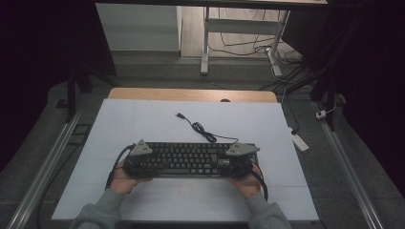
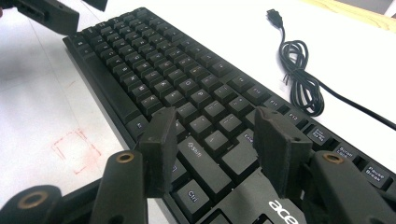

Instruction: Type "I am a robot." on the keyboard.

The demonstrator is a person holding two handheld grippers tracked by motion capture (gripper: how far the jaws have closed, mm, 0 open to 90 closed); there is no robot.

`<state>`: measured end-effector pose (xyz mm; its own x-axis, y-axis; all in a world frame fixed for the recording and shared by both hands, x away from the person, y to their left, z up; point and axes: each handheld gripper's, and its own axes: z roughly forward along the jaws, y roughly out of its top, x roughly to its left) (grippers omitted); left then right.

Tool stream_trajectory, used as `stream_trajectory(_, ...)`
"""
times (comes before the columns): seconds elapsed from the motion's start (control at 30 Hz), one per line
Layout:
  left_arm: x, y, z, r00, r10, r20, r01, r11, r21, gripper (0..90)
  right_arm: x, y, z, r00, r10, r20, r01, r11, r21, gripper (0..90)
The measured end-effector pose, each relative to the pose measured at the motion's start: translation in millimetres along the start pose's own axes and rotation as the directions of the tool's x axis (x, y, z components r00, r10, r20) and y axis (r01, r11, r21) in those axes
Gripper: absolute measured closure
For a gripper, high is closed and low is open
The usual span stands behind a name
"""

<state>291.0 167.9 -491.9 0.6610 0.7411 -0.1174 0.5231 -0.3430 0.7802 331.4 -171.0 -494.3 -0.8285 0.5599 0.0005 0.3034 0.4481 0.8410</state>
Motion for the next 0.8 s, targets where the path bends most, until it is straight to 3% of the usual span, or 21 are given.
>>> stream_trajectory(0.8,15.5,-2.2,-12.7,0.9981,-0.032,-0.052,0.032,0.9995,0.006,44.0,0.7,0.0,1.2,1.0000,-0.005,0.003,0.005,1.000,0.008,49.3)
